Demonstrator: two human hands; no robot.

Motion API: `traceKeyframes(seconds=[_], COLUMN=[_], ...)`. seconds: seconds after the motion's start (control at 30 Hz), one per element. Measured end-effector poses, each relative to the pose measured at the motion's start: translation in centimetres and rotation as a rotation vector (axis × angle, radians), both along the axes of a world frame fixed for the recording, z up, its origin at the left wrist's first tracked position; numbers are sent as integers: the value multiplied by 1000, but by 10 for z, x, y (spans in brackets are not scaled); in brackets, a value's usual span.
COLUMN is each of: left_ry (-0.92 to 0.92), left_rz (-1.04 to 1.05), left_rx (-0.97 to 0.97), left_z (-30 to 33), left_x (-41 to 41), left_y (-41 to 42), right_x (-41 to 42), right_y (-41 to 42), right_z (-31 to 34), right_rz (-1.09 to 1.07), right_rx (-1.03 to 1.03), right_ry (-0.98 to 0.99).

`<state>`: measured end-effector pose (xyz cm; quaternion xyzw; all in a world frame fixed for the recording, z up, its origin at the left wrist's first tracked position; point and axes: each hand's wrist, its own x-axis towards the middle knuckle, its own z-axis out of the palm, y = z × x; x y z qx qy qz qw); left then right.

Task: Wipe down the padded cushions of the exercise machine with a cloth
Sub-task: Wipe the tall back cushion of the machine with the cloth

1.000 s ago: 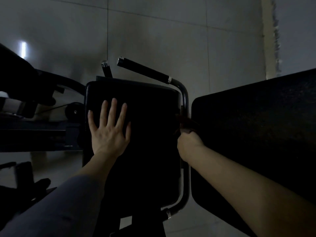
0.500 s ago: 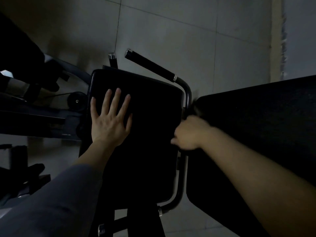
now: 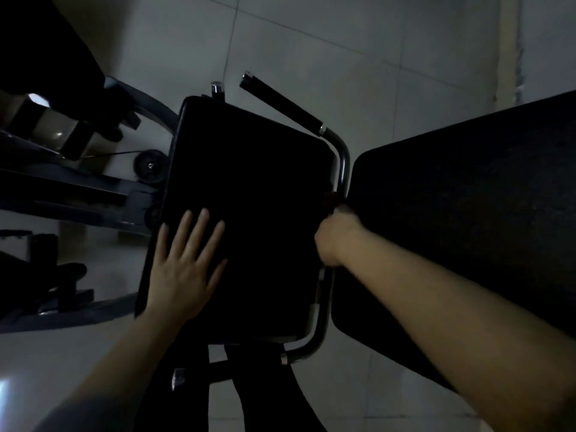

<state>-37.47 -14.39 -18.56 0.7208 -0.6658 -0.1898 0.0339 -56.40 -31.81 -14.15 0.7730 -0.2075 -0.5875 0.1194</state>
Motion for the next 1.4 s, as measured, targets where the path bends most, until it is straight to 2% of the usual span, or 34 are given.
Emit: traceKeyframes(seconds=[0.03,0.07,0.13,0.3,0.4,0.47,0.53,0.63,0.7,0.73,0.77,0.8,0.83,0.87,0.9,0.97,1.03,1.07,1.1,1.13,1.2,1.23,1.3,1.33,1.4], left_ry=[-3,-2,8,57,135,157,173,190,176,164,153,138,120,107,101,79,61,58,52,48,26,14,-3,-7,-7], left_rz=[3,6,0,-61,-99,-108,-115,-124,-149,-152,-153,-155,-161,-168,-174,-185,-199,-210,-228,-225,-227,-226,-231,-234,-239], left_rx=[36,75,127,211,279,305,326,350,369,394,418,435,452,471,495,542,578,589,596,612,635,639,641,648,656], left_z=[0,-1,-2,1,3,5,7,10,15,18,20,23,27,29,32,36,37,37,36,35,35,34,33,33,36], left_x=[-4,-6,-5,2,9,11,11,11,10,10,10,9,8,7,7,5,6,6,5,6,5,4,2,2,1], left_y=[11,17,19,15,13,11,9,7,4,2,1,-1,-2,-4,-5,-8,-10,-10,-12,-12,-12,-12,-14,-14,-13], right_x=[-5,-1,2,-14,-28,-34,-40,-45,-50,-59,-62,-64,-67,-72,-81,-91,-86,-80,-72,-61,-35,-25,-15,-14,-14], right_y=[-16,-28,-31,48,92,94,98,114,142,152,162,167,175,181,189,207,217,219,224,224,207,194,168,161,165], right_z=[14,39,40,18,17,23,29,31,40,46,51,59,68,71,72,73,72,70,63,54,45,42,48,50,63], right_rz=[-86,-31,23,-70,4,38,23,-12,87,16,-126,-387,-564,-906,-1168,-1785,-2328,-2674,-3008,-3235,-3428,-3474,-3601,-3665,-3625], right_rx=[199,236,129,305,308,284,299,390,509,484,388,267,217,190,126,-174,-495,-587,-604,-557,-467,-530,-726,-741,-822], right_ry=[-84,-37,-26,-50,-35,-189,-255,-188,-264,-206,-198,-286,-484,-471,-551,-771,-1025,-1196,-1373,-1571,-1966,-2097,-2253,-2329,-2492])
